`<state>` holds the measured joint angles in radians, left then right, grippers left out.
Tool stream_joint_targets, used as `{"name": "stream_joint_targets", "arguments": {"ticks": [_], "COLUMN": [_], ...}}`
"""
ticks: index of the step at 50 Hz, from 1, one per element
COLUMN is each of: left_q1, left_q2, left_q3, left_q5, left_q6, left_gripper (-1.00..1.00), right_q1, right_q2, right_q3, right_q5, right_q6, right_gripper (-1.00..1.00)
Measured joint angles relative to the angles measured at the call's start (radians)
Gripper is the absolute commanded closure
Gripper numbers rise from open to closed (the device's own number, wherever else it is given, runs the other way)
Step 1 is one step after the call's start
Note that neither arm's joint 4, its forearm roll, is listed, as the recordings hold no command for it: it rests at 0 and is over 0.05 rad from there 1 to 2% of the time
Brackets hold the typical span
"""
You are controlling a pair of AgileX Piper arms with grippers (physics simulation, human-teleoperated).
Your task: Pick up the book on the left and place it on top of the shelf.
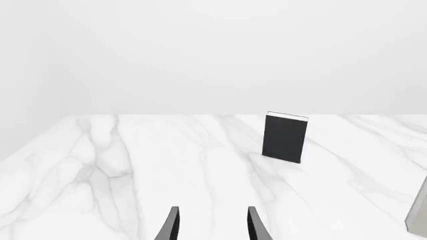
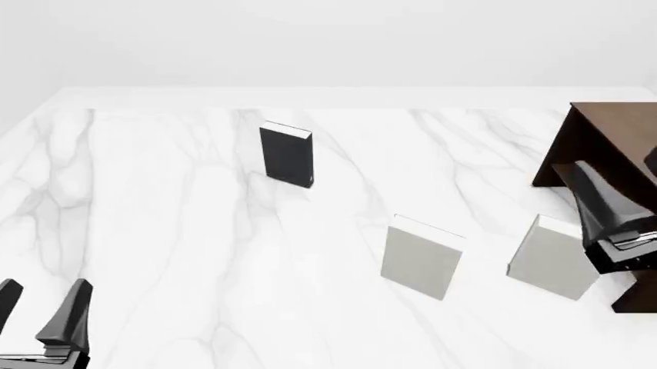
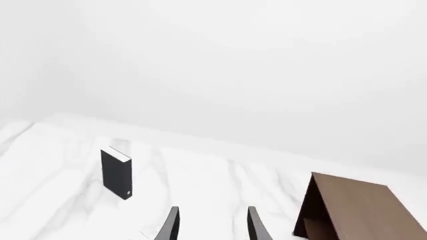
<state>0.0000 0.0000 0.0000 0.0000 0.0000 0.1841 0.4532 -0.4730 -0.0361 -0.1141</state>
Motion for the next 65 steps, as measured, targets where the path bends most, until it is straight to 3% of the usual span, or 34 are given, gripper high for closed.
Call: {"name": "stream_joint_targets", "arguments": {"ticks": [34, 65], "left_q1": [0.0, 0.0], "left_q2": [0.0, 0.0], "left_q3": [0.0, 0.0], "left_q5": [0.0, 0.0], "left_q6": [0.0, 0.0], "left_gripper": [-1.0, -1.0], "right_q1": [0.153, 0.247], "right_q2": [0.454, 0.692], "right_q3": [-0.422, -0.542], "right_q5": [0.06, 0.019], "right_q6": [-0.13, -0.135], "right_gripper": [-1.0, -1.0]}}
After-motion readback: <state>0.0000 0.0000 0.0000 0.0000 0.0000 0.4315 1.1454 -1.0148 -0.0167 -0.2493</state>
